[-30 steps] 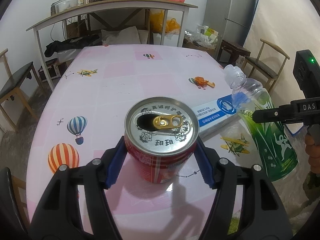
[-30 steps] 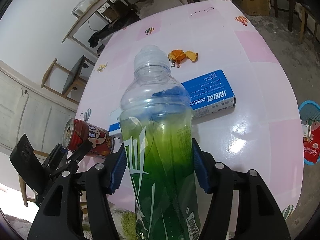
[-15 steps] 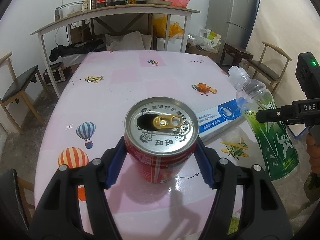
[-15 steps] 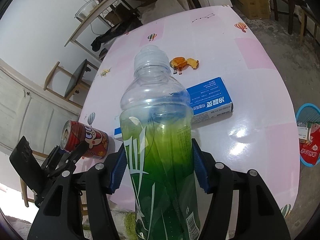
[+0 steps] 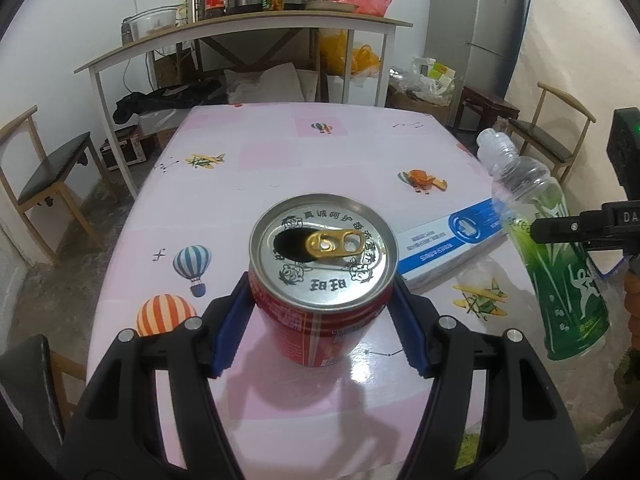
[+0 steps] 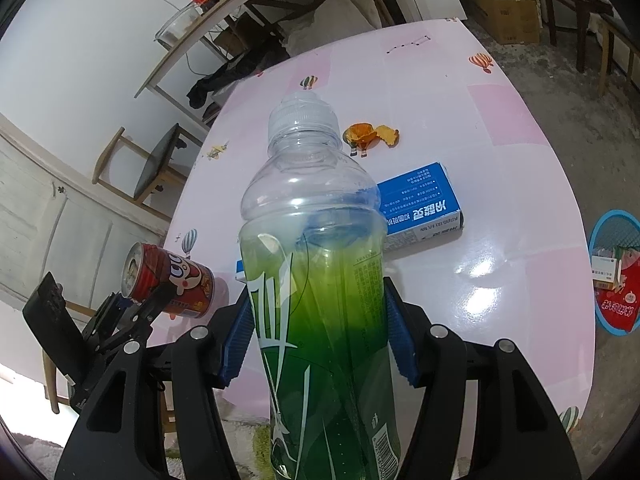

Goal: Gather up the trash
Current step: 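Hold the red can in the left tool and bottle in the right tool, then carry the can and bottle with both tools over the blue wastebasket, then open both tools to drop the can and bottle into the wastebasket, then move both open tools back toward the table, then grasp the blue-and-white toothpaste box with the left tool, then grasp the orange peel with the right tool while the left tool holds the box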

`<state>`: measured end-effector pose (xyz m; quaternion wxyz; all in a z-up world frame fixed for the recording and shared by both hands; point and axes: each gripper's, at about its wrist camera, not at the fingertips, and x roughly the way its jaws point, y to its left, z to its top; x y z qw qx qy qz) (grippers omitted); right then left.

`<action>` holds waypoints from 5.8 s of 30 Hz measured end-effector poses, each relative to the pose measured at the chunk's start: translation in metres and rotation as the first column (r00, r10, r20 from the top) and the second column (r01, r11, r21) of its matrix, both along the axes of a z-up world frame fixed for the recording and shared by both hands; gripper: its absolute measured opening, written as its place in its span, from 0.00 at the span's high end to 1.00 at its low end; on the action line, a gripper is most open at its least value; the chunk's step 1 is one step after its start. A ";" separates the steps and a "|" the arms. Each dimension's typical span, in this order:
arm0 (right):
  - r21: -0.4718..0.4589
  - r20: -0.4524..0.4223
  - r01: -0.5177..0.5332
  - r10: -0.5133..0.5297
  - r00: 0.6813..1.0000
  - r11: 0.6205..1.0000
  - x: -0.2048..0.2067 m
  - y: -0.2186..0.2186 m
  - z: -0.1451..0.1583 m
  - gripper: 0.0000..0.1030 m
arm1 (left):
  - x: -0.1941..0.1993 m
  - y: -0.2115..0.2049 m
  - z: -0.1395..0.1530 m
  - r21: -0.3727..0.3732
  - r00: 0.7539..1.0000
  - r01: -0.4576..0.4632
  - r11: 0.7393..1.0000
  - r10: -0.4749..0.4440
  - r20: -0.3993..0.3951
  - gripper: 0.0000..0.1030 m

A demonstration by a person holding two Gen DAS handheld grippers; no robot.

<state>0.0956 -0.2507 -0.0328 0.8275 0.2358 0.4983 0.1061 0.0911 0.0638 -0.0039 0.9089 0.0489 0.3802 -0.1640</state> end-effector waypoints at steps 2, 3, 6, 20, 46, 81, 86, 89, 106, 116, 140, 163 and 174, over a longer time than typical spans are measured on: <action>0.003 0.008 -0.001 0.001 1.000 1.000 -0.002 -0.001 0.001 0.43 | -0.001 0.002 0.000 0.002 1.000 -0.008 1.000 0.008 -0.004 0.39; 0.005 0.012 -0.001 0.001 1.000 1.000 -0.003 -0.001 0.002 0.43 | -0.002 0.002 0.001 0.003 1.000 -0.012 1.000 0.012 -0.005 0.40; 0.009 0.025 -0.002 0.002 1.000 1.000 -0.007 -0.001 0.005 0.43 | -0.005 0.003 0.004 0.010 1.000 -0.023 1.000 0.023 -0.002 0.40; 0.087 0.145 0.061 -0.073 0.987 0.994 -0.059 -0.046 0.026 0.43 | -0.039 -0.022 0.044 0.030 0.996 0.015 0.999 -0.017 0.085 0.40; 0.404 -0.203 0.727 -0.721 0.663 0.555 -0.284 -0.331 -0.134 0.43 | -0.045 -0.421 0.025 -0.110 0.701 0.676 0.729 -0.682 -0.211 0.39; 0.222 -0.308 0.804 -0.743 0.594 0.551 -0.229 -0.399 -0.209 0.36 | -0.014 -0.405 0.012 -0.166 0.710 0.658 0.734 -0.679 -0.186 0.28; 0.265 -0.245 0.783 -0.746 0.619 0.562 -0.251 -0.381 -0.172 0.32 | -0.026 -0.308 0.023 -0.157 0.780 0.594 0.789 -0.613 -0.126 0.25; 0.257 -0.200 0.743 -0.718 0.666 0.618 -0.247 -0.367 -0.150 0.31 | -0.034 -0.253 0.026 -0.139 0.837 0.528 0.838 -0.541 -0.082 0.24; 0.219 0.056 0.126 -0.141 0.988 0.968 -0.035 -0.170 -0.012 0.30 | -0.021 -0.073 0.002 -0.188 0.990 0.126 0.974 -0.137 -0.046 0.23; 0.180 -0.069 0.101 -0.090 0.994 0.978 0.046 -0.112 -0.039 0.43 | 0.016 -0.046 -0.017 -0.272 0.992 0.090 0.958 -0.112 -0.063 0.24; 0.261 -0.161 0.047 -0.004 0.987 0.964 0.106 -0.031 -0.081 0.60 | 0.046 0.003 -0.071 -0.535 0.899 0.109 0.838 -0.313 -0.306 0.33; -0.388 -0.046 -0.165 0.159 0.986 0.907 0.183 -0.006 -0.055 0.58 | 0.037 -0.036 -0.068 -0.301 0.916 0.139 0.944 -0.238 -0.324 0.37; -0.230 -0.056 -0.121 0.111 0.992 0.966 0.128 -0.016 -0.053 0.86 | 0.042 -0.051 -0.064 -0.253 0.924 0.117 0.960 -0.199 -0.328 0.39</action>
